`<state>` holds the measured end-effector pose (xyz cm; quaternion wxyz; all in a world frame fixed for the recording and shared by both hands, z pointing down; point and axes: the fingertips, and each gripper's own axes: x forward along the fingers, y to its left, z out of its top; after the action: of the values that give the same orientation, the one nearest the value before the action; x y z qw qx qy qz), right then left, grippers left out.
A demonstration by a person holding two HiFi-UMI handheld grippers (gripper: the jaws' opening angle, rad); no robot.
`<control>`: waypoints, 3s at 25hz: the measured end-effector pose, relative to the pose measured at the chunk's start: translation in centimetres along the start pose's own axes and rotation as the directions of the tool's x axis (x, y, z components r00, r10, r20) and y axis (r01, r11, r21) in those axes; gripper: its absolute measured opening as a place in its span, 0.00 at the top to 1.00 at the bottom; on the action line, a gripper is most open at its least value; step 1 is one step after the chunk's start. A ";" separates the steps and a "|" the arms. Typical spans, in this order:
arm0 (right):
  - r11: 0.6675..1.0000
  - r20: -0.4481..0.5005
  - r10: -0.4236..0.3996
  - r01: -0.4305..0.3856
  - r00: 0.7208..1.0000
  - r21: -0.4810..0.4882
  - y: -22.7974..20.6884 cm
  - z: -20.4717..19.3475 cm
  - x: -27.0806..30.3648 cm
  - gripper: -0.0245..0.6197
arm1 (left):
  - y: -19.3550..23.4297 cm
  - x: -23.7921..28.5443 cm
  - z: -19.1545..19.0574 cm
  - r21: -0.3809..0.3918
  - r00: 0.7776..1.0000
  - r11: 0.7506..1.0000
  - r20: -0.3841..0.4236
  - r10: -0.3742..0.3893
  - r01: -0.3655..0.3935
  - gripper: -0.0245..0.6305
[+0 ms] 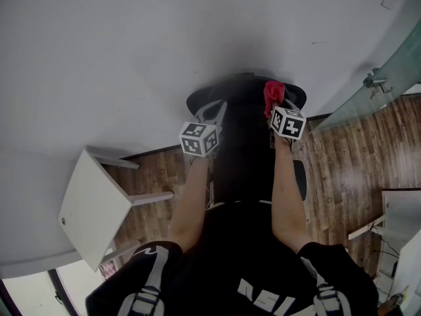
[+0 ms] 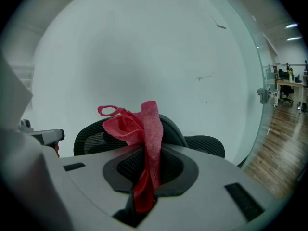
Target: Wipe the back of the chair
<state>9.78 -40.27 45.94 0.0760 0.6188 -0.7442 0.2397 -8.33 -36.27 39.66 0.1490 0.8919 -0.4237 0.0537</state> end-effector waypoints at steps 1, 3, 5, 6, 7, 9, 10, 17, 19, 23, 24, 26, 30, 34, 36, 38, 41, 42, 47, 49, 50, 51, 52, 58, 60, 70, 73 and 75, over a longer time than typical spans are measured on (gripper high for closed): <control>1.000 0.002 -0.008 0.008 1.000 0.001 -0.3 0.0 -0.2 0.85 | -0.2 -0.1 0.0 0.001 1.000 1.000 0.001 -0.001 0.001 0.93; 1.000 0.008 -0.024 0.023 1.000 0.008 -0.8 -0.1 -0.7 0.85 | -0.4 -0.3 0.1 0.002 1.000 1.000 0.003 -0.003 0.003 0.93; 0.999 0.013 -0.041 0.041 0.999 0.018 -1.2 -0.1 -1.3 0.85 | -0.5 -0.8 0.1 0.002 1.000 1.000 0.007 -0.005 0.005 0.93; 0.999 0.013 -0.048 0.047 0.999 0.025 -1.4 -0.2 -1.6 0.86 | -0.6 -1.0 0.1 0.002 1.000 1.000 0.009 -0.005 0.005 0.93; 0.998 0.013 -0.052 0.051 0.999 0.032 -1.6 -0.2 -1.8 0.86 | -0.7 -1.2 0.1 0.002 1.000 1.000 0.011 -0.005 0.005 0.93; 0.997 0.012 -0.056 0.056 0.998 0.050 -2.0 -0.2 -2.4 0.85 | -0.9 -1.6 0.1 -0.001 1.000 1.000 0.013 -0.004 0.004 0.93; 0.997 0.014 -0.058 0.057 0.998 0.057 -2.2 -0.1 -2.7 0.85 | -1.0 -1.7 0.1 -0.003 1.000 1.000 0.016 -0.004 0.004 0.93; 0.997 0.032 -0.054 0.052 0.998 0.062 -2.4 -0.6 -5.5 0.85 | -2.5 -3.2 -0.3 -0.008 1.000 1.000 0.020 -0.019 0.019 0.93; 0.997 0.026 -0.054 0.052 0.998 0.064 -2.2 -1.2 -6.0 0.85 | -2.7 -3.7 -0.8 -0.013 1.000 1.000 0.017 -0.020 0.020 0.93; 0.997 0.016 -0.048 0.047 0.999 0.060 -1.4 -1.8 -7.1 0.85 | -3.0 -4.8 -1.5 -0.023 1.000 1.000 0.012 -0.017 0.017 0.93; 0.997 0.014 -0.044 0.043 0.999 0.057 -1.1 -1.8 -7.3 0.85 | -3.0 -5.0 -1.6 -0.024 1.000 1.000 0.012 -0.015 0.015 0.93; 0.998 0.008 -0.024 0.023 1.000 0.056 -0.4 -2.4 -7.2 0.85 | -2.9 -5.6 -1.8 -0.027 1.000 1.000 0.013 -0.011 0.012 0.93; 0.999 0.005 0.021 -0.021 1.000 0.039 1.2 -2.9 -6.9 0.85 | -2.5 -6.3 -2.1 -0.032 1.000 0.999 0.014 0.000 0.000 0.93; 0.997 0.009 0.072 -0.072 0.997 0.012 3.5 -3.0 -6.5 0.85 | -1.7 -7.2 -2.2 -0.034 1.000 0.999 0.009 0.015 -0.014 0.93; 0.995 0.001 0.097 -0.097 0.995 -0.003 4.9 -3.1 -6.1 0.85 | -1.1 -7.6 -2.1 -0.038 1.000 0.999 0.012 0.023 -0.022 0.93; 0.992 -0.012 0.122 -0.123 0.992 -0.021 6.2 -3.4 -5.7 0.85 | -0.6 -7.8 -2.1 -0.041 0.999 0.999 0.012 0.031 -0.030 0.93; 0.989 -0.019 0.145 -0.146 0.989 -0.035 7.5 -4.0 -5.3 0.85 | 0.1 -8.3 -2.4 -0.049 0.999 0.998 0.013 0.042 -0.042 0.93; 0.987 -0.018 0.153 -0.153 0.988 -0.039 8.0 -4.2 -5.1 0.85 | 0.4 -8.6 -2.5 -0.052 0.999 0.998 0.015 0.047 -0.046 0.93; 0.978 -0.040 0.198 -0.200 0.979 -0.057 10.6 -6.3 -4.5 0.85 | 2.1 -9.7 -4.3 -0.079 0.997 0.994 -0.001 0.074 -0.074 0.93; 0.975 -0.061 0.211 -0.215 0.976 -0.061 11.7 -7.5 -4.2 0.85 | 2.8 -10.4 -5.5 -0.097 0.996 0.992 -0.019 0.084 -0.085 0.93; 0.973 -0.070 0.217 -0.221 0.974 -0.062 12.3 -8.1 -4.1 0.85 | 3.2 -10.8 -6.0 -0.105 0.996 0.990 -0.026 0.090 -0.092 0.93; 0.972 -0.079 0.223 -0.228 0.972 -0.063 12.8 -8.7 -3.9 0.85 | 3.6 -11.2 -6.5 -0.112 0.995 0.989 -0.031 0.095 -0.098 0.93; 0.970 -0.087 0.229 -0.235 0.969 -0.064 13.4 -9.2 -3.7 0.85 | 4.0 -11.6 -6.8 -0.118 0.994 0.988 -0.034 0.101 -0.105 0.93; 0.960 -0.146 0.259 -0.272 0.955 -0.074 17.0 -12.2 -2.2 0.85 | 6.9 -14.0 -8.3 -0.146 0.990 0.980 -0.048 0.132 -0.138 0.93; 0.956 -0.161 0.267 -0.282 0.950 -0.078 18.4 -13.1 -1.8 0.85 | 7.9 -14.9 -8.8 -0.154 0.989 0.977 -0.053 0.140 -0.147 0.93; 0.934 -0.234 0.293 -0.329 0.927 -0.137 22.7 -17.8 2.8 0.85 | 12.9 -17.0 -11.7 -0.159 0.984 0.973 -0.088 0.154 -0.166 0.93; 0.923 -0.229 0.321 -0.358 0.919 -0.141 23.6 -18.4 4.8 0.85 | 14.5 -16.8 -13.0 -0.155 0.981 0.972 -0.105 0.162 -0.177 0.93; 0.917 -0.223 0.340 -0.375 0.914 -0.139 24.0 -18.9 5.9 0.85 | 15.4 -16.6 -13.9 -0.142 0.979 0.973 -0.114 0.168 -0.184 0.93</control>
<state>-17.95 -34.07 58.55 0.1582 0.4362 -0.8524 0.2412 -30.30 -28.85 52.54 0.2326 0.8329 -0.4958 0.0794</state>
